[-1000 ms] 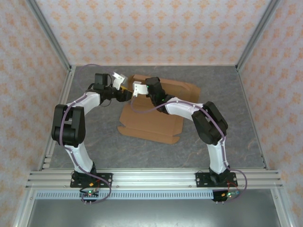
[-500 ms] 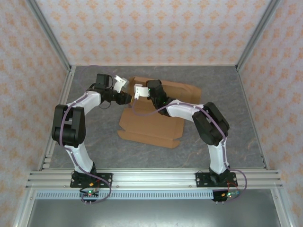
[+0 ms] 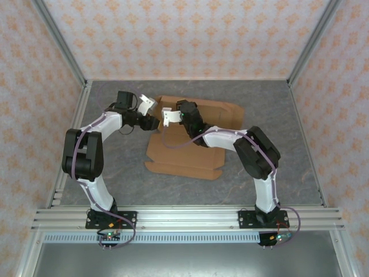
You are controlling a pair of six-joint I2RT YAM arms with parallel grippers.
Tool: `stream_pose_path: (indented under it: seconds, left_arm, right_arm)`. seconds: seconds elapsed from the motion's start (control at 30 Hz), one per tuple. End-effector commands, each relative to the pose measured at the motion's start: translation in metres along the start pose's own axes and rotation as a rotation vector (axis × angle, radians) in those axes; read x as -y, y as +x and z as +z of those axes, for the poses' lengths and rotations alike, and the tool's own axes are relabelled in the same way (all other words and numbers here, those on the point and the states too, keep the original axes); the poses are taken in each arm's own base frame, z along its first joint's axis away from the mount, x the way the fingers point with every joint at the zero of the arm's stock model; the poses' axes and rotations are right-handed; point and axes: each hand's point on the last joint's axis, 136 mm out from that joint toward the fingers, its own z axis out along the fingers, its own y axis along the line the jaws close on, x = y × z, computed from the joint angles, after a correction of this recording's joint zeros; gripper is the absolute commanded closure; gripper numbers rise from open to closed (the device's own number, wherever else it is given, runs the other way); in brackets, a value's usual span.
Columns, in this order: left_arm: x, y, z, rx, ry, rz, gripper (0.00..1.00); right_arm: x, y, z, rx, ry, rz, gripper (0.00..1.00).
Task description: Fold the paper box
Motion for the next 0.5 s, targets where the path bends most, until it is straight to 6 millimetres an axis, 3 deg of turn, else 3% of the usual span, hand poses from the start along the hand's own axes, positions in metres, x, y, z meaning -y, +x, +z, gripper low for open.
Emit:
stream_pose_path:
  seconds: [0.0, 0.27, 0.47]
  left_arm:
    - [0.014, -0.003, -0.010, 0.011, 0.006, 0.075, 0.50]
    - [0.023, 0.004, -0.018, 0.007, 0.036, 0.142, 0.49]
    - [0.028, 0.007, -0.019, -0.010, 0.068, 0.145, 0.54]
  right_arm:
    - [0.006, -0.012, -0.007, 0.030, 0.047, -0.052, 1.00]
    - [0.008, -0.011, -0.013, 0.017, 0.082, -0.087, 1.00]
    - [0.005, -0.009, -0.016, 0.006, 0.089, -0.089, 1.00]
